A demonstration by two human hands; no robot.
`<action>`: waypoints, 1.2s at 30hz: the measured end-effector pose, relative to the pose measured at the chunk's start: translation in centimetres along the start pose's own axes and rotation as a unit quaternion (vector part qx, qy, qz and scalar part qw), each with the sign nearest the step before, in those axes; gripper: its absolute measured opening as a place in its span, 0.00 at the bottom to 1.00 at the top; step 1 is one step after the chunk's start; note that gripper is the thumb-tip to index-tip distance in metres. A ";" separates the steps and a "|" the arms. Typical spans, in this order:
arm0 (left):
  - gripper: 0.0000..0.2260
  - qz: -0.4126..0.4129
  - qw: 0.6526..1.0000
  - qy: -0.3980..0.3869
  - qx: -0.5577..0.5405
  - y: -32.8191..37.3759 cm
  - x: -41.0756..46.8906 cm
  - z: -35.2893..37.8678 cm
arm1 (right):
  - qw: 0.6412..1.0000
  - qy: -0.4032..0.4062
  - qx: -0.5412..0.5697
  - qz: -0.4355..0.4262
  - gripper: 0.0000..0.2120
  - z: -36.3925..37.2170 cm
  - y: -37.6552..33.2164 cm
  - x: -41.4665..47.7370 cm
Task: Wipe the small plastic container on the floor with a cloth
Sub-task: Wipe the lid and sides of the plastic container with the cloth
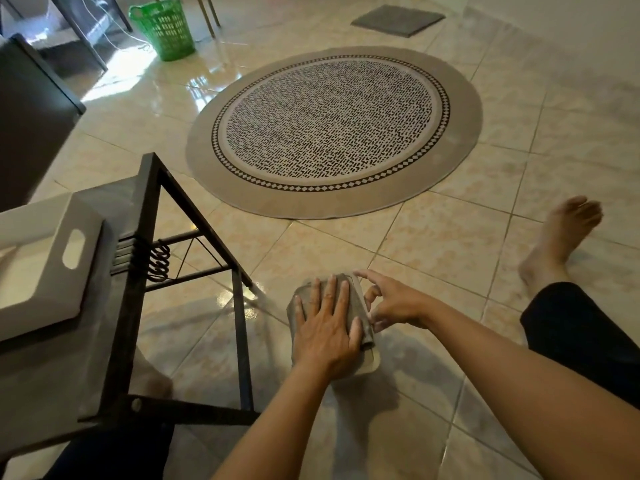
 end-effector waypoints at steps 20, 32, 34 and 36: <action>0.29 -0.006 1.000 0.016 -0.007 -0.3 0.6 -0.2 | 1.000 -0.028 0.012 0.007 0.43 -0.4 -1.0 1.1; 0.29 -0.056 0.998 0.015 -0.017 -0.6 0.5 0.3 | 0.999 -0.022 0.024 0.008 0.41 -0.5 -0.6 1.7; 0.28 -0.031 0.999 0.015 -0.010 0.2 1.4 0.0 | 0.999 -0.026 0.026 0.008 0.41 -0.5 -0.7 1.7; 0.28 -0.027 1.000 0.010 -0.013 -0.4 2.3 -0.8 | 0.999 -0.021 0.025 0.006 0.41 -0.4 -0.7 1.5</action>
Point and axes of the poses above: each hand's wrist, its own x-axis towards the middle knuckle, its own z-axis out of the palm, y = z × x, the point moved 5 cm from there along x, towards the middle knuckle, and after that the axes turned 6 degrees about -y, right-handed, at the moved point
